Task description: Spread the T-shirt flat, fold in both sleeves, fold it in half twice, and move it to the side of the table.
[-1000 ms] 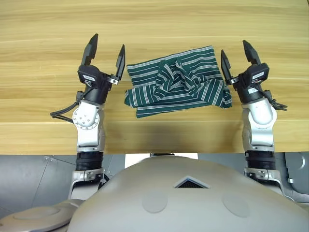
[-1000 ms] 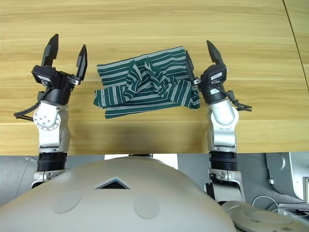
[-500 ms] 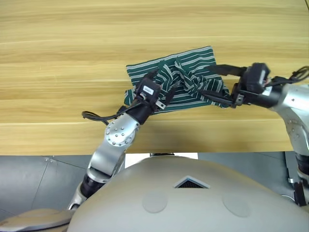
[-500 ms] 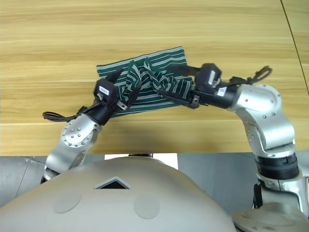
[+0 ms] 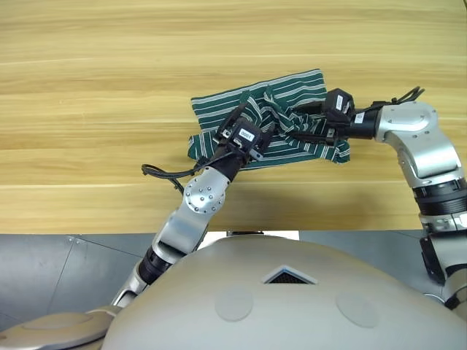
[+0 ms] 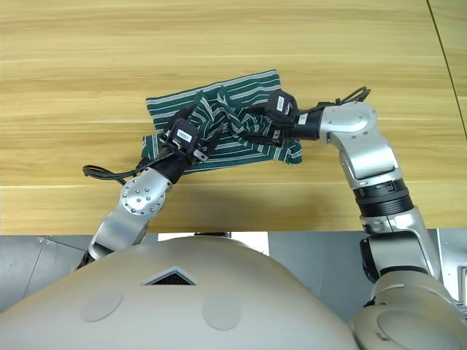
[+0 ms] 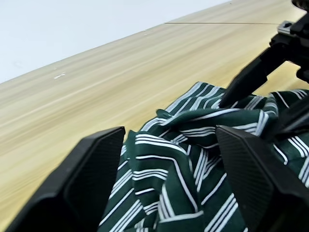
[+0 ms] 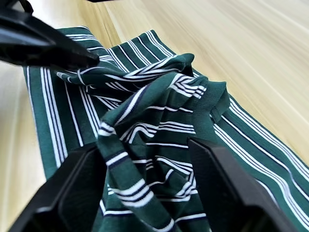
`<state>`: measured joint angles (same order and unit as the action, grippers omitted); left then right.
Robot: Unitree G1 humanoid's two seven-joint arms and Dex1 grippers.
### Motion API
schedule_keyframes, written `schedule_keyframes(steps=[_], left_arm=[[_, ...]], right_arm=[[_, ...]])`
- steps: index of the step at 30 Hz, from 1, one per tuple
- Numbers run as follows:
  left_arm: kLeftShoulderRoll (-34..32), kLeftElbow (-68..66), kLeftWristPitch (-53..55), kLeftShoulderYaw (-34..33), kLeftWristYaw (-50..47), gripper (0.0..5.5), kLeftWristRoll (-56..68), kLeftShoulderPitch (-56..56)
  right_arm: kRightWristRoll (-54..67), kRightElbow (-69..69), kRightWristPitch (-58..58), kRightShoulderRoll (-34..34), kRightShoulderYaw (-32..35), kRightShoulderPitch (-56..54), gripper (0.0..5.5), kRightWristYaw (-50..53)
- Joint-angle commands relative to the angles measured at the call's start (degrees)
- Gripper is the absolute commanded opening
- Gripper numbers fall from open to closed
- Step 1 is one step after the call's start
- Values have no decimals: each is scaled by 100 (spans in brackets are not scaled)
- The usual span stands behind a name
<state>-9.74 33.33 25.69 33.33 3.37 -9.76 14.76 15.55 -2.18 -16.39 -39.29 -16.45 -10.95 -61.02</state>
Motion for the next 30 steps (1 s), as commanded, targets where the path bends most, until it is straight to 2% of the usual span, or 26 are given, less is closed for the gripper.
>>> schedule_keyframes(steps=[1, 12, 19, 30], left_arm=[[169, 251, 71, 14, -65, 337, -60, 81], [112, 554, 196, -74, 36, 337, 31, 377], [199, 535, 339, 124, 137, 337, 202, 575], [408, -375, 169, 605, -261, 337, -44, 353]], right_arm=[[-91, -229, -134, -64, -116, 17, 232, -174], [-499, -150, -406, 19, -398, -265, 12, -249], [-372, -302, -530, 96, -119, -433, 5, -195], [-295, -592, -671, 116, 242, -479, 5, -160]])
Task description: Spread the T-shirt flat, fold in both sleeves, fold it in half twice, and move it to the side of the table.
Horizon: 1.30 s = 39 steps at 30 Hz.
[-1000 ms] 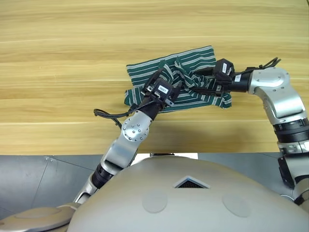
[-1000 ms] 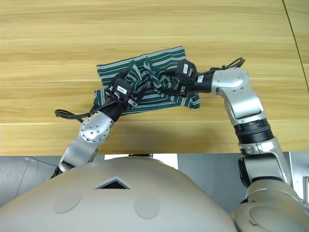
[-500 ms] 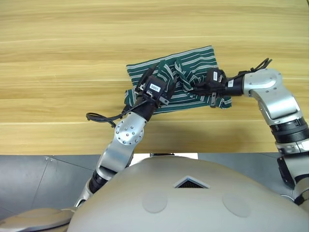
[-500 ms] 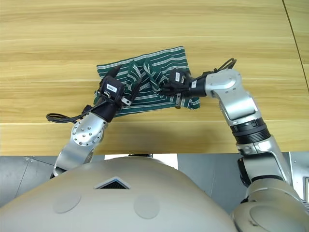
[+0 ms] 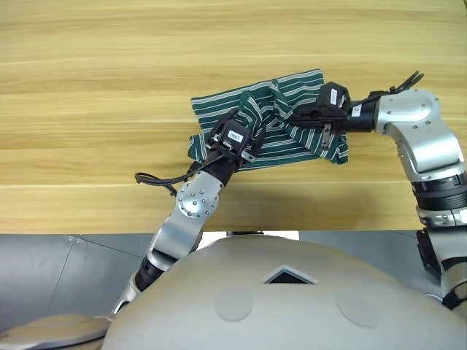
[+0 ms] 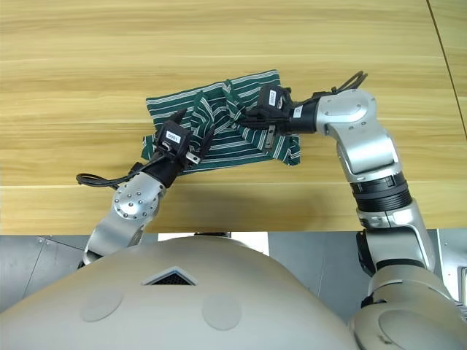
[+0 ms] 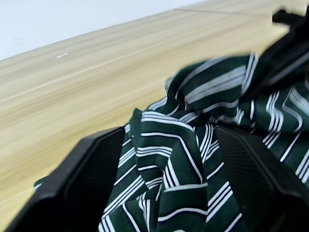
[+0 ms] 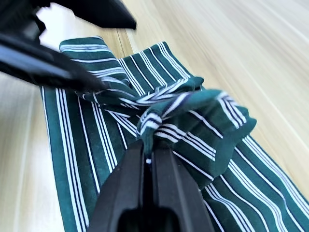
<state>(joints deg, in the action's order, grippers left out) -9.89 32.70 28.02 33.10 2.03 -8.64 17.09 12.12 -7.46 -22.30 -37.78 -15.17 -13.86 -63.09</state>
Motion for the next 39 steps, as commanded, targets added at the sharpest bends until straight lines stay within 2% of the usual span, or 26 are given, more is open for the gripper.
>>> schedule_keyframes(steps=[1, 12, 25, 29, 35, 36, 39], left_arm=[[486, -398, -78, 653, -157, 337, -145, 62], [569, -1022, -268, 661, -314, 337, -9, -180], [401, -851, -395, 459, -231, 103, 177, -63], [227, -934, -438, 302, -219, 8, 198, 52], [-184, 206, -445, -681, -11, 2, 473, 560], [-205, 492, -387, -1033, 86, 2, 708, 665], [-408, 916, -305, -2864, 400, 2, 1639, 708]], right_arm=[[47, -65, -82, -19, 121, -193, 5, 59], [91, -309, -158, 98, 55, -146, 5, 183], [120, -459, -168, 89, 37, -79, 0, 230], [183, -658, -258, 83, 38, -32, 0, 241], [261, -395, -250, 32, 179, -63, 0, 145], [382, -376, -249, -38, 288, -24, 0, 44], [745, -345, 62, -593, 809, 228, 0, -606]])
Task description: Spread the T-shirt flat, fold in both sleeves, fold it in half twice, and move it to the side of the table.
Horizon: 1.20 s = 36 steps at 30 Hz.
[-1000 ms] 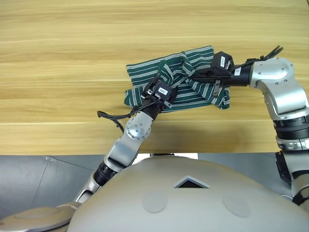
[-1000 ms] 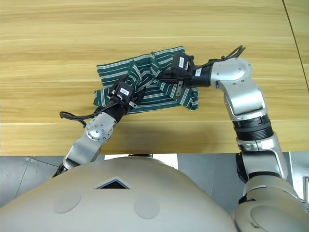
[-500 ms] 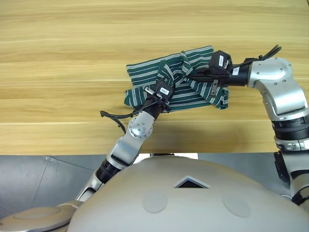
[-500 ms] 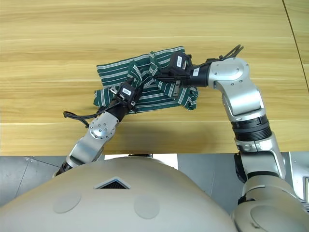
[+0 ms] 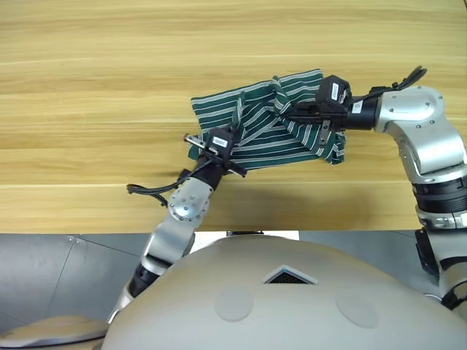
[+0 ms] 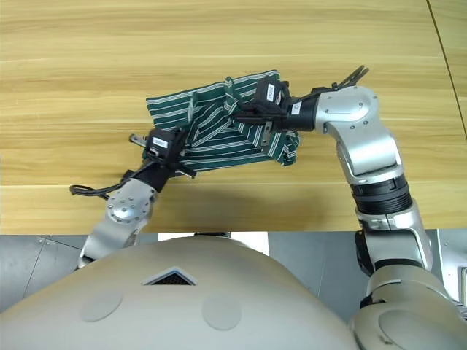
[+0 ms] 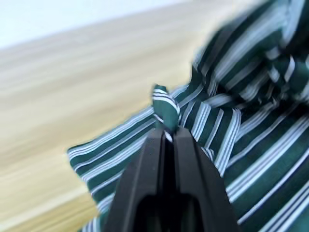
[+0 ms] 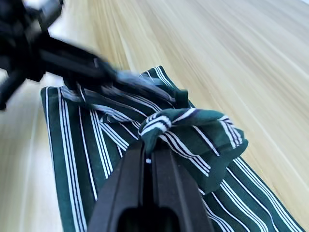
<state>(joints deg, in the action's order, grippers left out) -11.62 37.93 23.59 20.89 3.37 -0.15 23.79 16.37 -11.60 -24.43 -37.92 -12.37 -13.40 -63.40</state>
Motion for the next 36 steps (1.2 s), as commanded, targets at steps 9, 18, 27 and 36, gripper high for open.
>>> schedule_keyframes(steps=[9, 18, 27, 36], left_arm=[[-1039, -1514, 322, -3110, 1338, 2, 1894, -2285], [-1705, -9103, -1186, -2258, 2869, 2, 731, -8541], [-3014, -11136, -2816, -2561, 333, 2, -39, -12380], [-2089, -11463, -3017, -2364, 1760, 2, -342, -10954]], right_arm=[[-204, 3242, 1462, -634, 631, -2018, 0, -1339], [-2408, 8388, 2626, 1669, -117, -6797, 0, 2923], [-2149, 8847, 3063, 1140, 847, -8997, 0, 4997], [-2117, 8920, 3562, 1357, 1138, -7132, 0, 3031]])
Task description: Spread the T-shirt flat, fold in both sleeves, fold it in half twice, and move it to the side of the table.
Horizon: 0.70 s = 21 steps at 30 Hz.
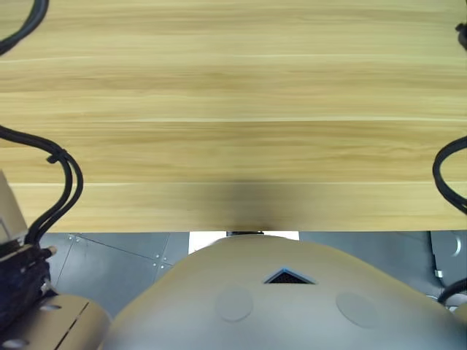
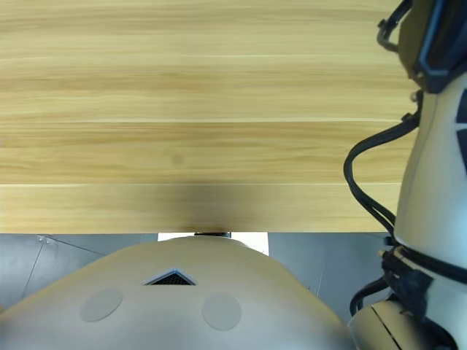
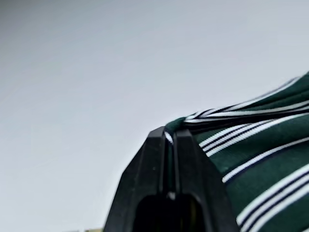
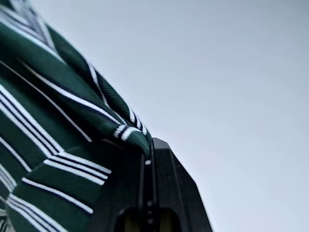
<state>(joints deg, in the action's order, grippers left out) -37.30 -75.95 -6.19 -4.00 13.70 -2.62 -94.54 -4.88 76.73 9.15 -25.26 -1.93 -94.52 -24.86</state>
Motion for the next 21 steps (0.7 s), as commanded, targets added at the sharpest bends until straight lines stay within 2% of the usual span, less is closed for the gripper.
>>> schedule_keyframes(steps=[1, 3, 4, 6, 8, 10, 13, 16, 19, 21], left_arm=[[656, -9, -129, 168, 1143, 2, -78, 1292], [932, 299, -211, 187, 2024, 2, 99, 2189], [1047, 1108, 64, 221, 2731, 2, 428, 3028], [915, 4152, 1307, 468, 3888, 2, 1430, 5235], [345, 6954, 2498, 522, 4494, 2, 2585, 7202], [-380, 8608, 3065, -169, 5170, 2, 3482, 9160], [-612, 8965, 3388, -1038, 5446, 2, 3803, 10109], [-645, 9095, 3476, -1349, 5458, 2, 3910, 10537], [-708, 9650, 3222, -1263, 5568, 2, 3662, 11347], [-729, 9618, 2400, -759, 5489, 2, 2775, 11920]], right_arm=[[73, 46, 383, 148, 126, 1406, 0, -1242], [278, -92, 767, 233, 240, 2263, 0, -2218], [479, -230, 975, 261, 346, 2817, 0, -2908], [870, -629, 1346, 201, 483, 3840, 0, -4141], [1267, -1133, 1378, 29, 630, 4631, 0, -5027], [1630, -1661, 1287, -353, 867, 5529, 0, -5711], [1870, -2005, 1153, -715, 1070, 6185, 0, -6104], [1832, -2213, 1100, -877, 1008, 6617, 0, -6251], [1518, -2853, 1208, -1024, 623, 7374, 0, -6400], [1040, -3314, 1523, -1182, 277, 7972, 0, -6155]])
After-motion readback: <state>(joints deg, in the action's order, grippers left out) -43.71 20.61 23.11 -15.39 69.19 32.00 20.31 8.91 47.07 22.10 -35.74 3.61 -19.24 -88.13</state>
